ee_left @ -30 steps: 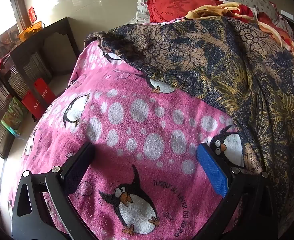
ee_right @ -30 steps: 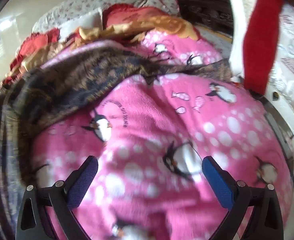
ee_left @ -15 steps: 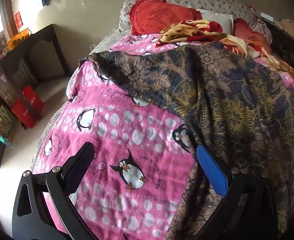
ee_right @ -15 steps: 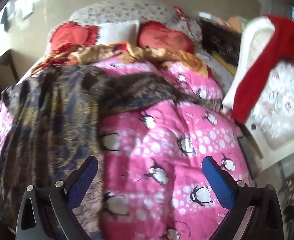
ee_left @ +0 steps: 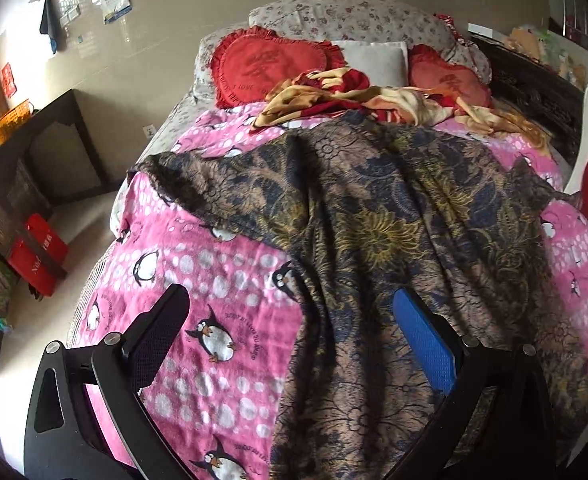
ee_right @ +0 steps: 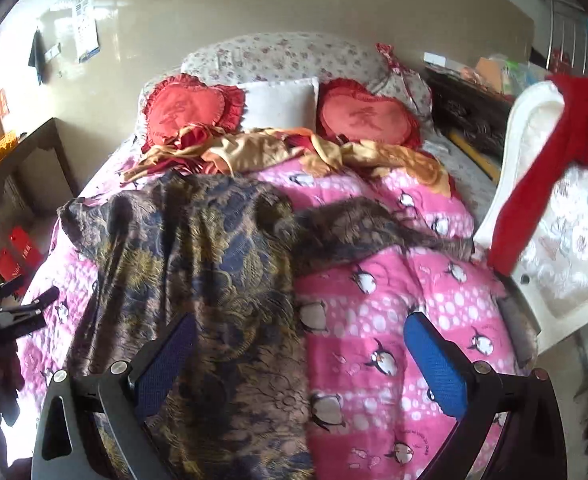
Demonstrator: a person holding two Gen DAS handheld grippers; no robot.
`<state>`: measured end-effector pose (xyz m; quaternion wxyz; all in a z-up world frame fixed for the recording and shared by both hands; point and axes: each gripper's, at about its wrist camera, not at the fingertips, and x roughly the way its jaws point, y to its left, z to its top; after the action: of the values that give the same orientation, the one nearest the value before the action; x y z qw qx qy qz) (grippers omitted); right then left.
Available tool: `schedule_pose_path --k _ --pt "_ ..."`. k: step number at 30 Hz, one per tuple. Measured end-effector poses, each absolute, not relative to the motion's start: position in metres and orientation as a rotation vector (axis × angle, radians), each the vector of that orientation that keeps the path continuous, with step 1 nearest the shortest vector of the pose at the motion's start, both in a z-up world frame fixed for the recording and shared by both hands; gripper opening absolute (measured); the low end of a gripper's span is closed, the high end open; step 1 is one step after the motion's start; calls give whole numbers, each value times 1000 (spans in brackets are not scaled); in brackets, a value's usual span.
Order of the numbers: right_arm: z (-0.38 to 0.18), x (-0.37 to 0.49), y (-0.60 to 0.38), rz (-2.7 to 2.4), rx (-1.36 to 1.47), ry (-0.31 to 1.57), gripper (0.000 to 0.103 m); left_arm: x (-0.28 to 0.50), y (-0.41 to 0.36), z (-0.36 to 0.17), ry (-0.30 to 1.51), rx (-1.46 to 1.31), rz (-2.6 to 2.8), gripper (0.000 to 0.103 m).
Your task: Fold small clothes
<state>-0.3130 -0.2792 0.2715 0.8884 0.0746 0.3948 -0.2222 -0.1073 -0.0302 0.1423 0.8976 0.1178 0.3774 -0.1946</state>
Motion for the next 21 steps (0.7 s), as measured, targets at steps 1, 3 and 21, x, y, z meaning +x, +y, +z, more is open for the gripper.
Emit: schedule_pose_path --k 1,3,21 --pt "274 -308 -274 -461 137 817 103 -109 -31 145 776 238 -411 102" --pt "277 -298 -264 -447 108 812 103 -110 -32 150 770 219 -425 102" --pt "233 -206 -240 -374 155 787 103 -90 -45 136 802 159 -416 102"
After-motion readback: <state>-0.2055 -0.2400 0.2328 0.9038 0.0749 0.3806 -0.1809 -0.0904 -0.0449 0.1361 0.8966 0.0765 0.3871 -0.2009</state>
